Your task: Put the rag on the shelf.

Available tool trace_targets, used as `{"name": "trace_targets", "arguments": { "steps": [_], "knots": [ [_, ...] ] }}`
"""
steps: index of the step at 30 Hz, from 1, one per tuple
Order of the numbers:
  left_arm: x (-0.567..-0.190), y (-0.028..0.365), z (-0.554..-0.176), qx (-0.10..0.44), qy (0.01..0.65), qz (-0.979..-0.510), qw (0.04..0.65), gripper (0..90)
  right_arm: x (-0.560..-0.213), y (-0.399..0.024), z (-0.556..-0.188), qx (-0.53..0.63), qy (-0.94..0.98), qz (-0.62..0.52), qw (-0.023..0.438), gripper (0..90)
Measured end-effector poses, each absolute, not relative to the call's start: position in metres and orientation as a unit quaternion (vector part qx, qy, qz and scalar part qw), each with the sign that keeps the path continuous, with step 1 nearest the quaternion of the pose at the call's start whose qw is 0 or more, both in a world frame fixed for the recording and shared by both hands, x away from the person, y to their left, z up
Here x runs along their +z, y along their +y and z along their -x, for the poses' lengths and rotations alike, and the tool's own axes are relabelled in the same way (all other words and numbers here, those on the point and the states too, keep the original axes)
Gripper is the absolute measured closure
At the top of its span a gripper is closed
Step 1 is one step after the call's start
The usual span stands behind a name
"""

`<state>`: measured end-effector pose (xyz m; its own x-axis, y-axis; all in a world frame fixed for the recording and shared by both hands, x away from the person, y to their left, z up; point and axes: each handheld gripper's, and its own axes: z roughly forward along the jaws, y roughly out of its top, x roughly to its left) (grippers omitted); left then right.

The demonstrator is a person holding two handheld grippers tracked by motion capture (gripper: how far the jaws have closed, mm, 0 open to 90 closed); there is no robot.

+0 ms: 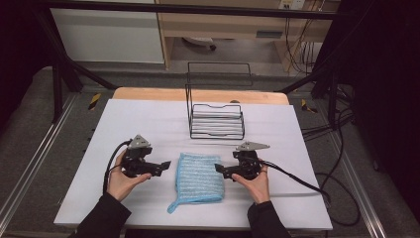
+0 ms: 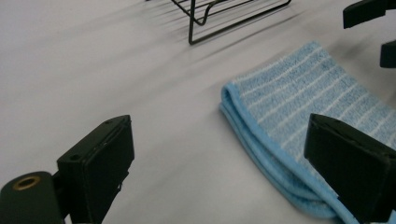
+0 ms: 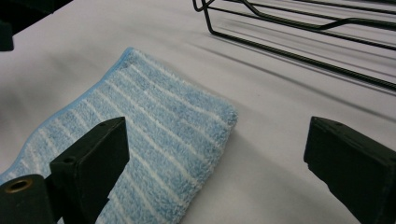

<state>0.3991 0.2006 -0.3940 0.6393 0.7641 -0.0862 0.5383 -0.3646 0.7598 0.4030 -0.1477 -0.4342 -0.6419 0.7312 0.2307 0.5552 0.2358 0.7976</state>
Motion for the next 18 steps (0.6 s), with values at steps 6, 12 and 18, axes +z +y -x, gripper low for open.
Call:
{"name": "trace_targets", "arguments": {
  "steps": [6,12,18],
  "knots": [
    [-0.393,0.176,-0.418,0.141,0.413,-0.810,0.391,15.4,-0.435,-0.152,-0.399,0.464,0.776,-0.416,0.094,5.9],
    [-0.402,0.161,-0.436,0.128,0.431,-0.804,0.389,24.5,-0.436,-0.157,-0.398,0.464,0.773,-0.420,0.099,5.9],
    [-0.411,0.158,-0.443,0.107,0.448,-0.798,0.388,39.1,-0.436,-0.158,-0.398,0.464,0.777,-0.415,0.099,6.5]
  ]
}}
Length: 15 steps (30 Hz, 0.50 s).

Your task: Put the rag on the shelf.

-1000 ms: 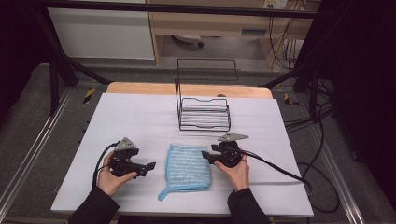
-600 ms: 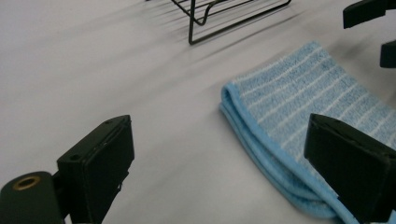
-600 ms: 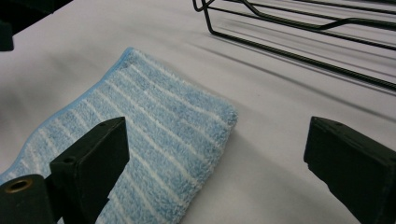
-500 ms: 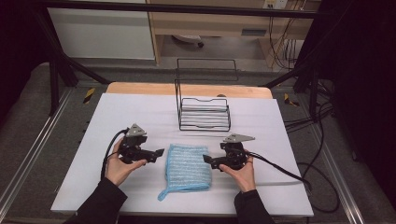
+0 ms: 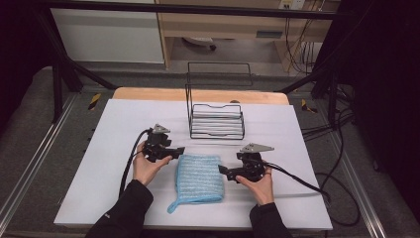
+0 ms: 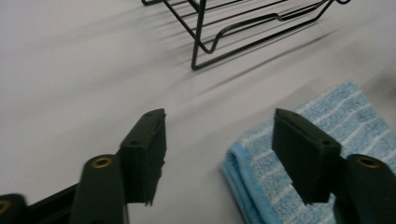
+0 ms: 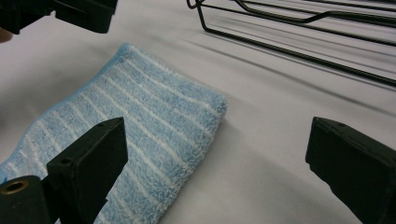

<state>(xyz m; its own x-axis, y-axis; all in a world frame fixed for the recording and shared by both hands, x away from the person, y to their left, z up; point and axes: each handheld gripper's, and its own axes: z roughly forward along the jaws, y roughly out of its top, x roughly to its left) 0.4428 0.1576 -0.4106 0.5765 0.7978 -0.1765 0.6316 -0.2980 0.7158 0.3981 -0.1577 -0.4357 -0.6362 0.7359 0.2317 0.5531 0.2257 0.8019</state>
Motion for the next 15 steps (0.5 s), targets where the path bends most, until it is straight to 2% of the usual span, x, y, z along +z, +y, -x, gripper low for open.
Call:
{"name": "trace_targets", "arguments": {
  "steps": [8,15],
  "knots": [
    [-0.435,0.147,-0.443,0.092,0.440,-0.819,0.356,54.6,-0.436,-0.158,-0.397,0.457,0.781,-0.415,0.095,6.5],
    [-0.443,0.151,-0.441,0.075,0.441,-0.815,0.368,60.5,-0.436,-0.159,-0.399,0.458,0.780,-0.416,0.092,6.4]
  ]
}}
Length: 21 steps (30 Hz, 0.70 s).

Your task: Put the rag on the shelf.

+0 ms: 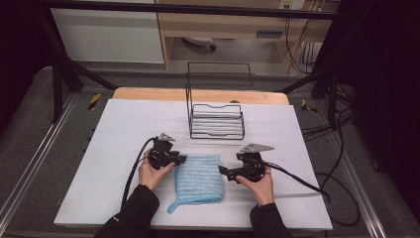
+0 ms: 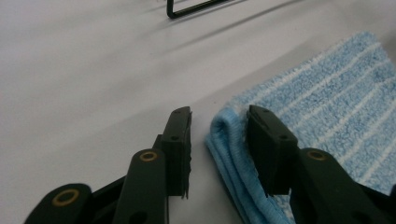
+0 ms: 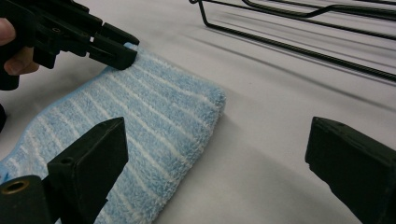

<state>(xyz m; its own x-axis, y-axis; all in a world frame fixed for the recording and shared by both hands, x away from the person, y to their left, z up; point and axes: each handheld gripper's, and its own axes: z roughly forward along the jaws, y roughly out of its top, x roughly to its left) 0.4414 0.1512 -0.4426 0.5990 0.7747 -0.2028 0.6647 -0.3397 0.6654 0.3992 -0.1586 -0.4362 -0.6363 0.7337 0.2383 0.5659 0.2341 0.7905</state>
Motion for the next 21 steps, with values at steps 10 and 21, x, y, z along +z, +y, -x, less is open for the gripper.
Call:
{"name": "trace_targets", "arguments": {
  "steps": [10,21],
  "knots": [
    [-0.445,0.148,-0.442,0.064,0.441,-0.817,0.367,68.4,-0.432,-0.157,-0.411,0.470,0.772,-0.419,0.086,3.7],
    [-0.446,0.146,-0.440,0.076,0.433,-0.822,0.363,72.4,-0.438,-0.138,-0.432,0.459,0.776,-0.424,0.089,18.9]
  ]
}}
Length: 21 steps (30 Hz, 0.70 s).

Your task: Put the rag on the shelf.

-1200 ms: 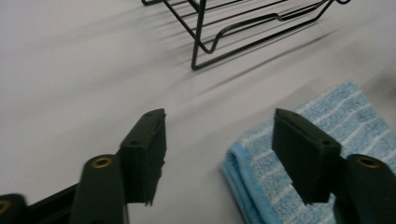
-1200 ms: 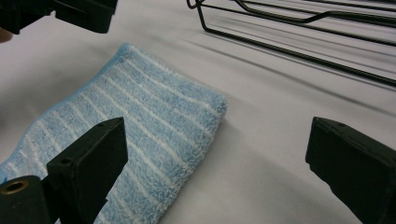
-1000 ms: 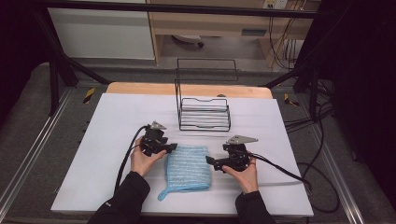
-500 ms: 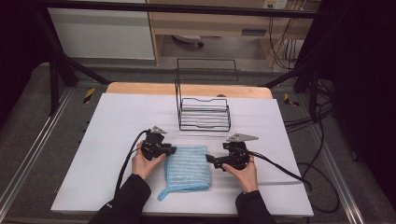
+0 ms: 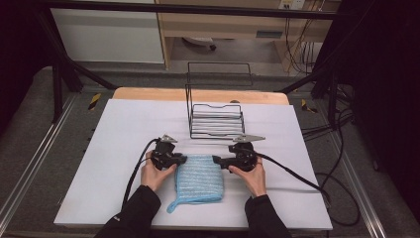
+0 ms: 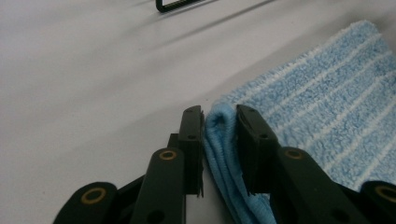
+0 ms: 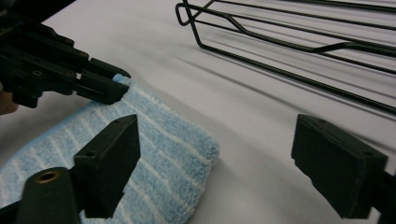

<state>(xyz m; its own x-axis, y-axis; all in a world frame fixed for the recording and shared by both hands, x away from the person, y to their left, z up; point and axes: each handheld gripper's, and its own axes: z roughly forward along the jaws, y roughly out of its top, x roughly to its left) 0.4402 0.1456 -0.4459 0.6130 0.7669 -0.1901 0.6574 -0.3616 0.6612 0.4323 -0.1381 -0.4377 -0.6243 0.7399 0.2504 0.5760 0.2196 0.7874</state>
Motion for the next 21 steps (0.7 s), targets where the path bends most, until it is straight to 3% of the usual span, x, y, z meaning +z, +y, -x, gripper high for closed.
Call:
{"name": "trace_targets", "arguments": {
  "steps": [5,7,21],
  "knots": [
    [-0.446,0.145,-0.439,0.080,0.428,-0.824,0.362,73.9,-0.447,-0.133,-0.438,0.443,0.780,-0.434,0.082,26.2],
    [-0.446,0.145,-0.439,0.080,0.427,-0.824,0.363,74.4,-0.450,-0.132,-0.439,0.441,0.782,-0.431,0.086,35.4],
    [-0.447,0.145,-0.439,0.082,0.423,-0.824,0.367,75.6,-0.458,-0.128,-0.439,0.430,0.789,-0.436,0.038,66.6]
  ]
}}
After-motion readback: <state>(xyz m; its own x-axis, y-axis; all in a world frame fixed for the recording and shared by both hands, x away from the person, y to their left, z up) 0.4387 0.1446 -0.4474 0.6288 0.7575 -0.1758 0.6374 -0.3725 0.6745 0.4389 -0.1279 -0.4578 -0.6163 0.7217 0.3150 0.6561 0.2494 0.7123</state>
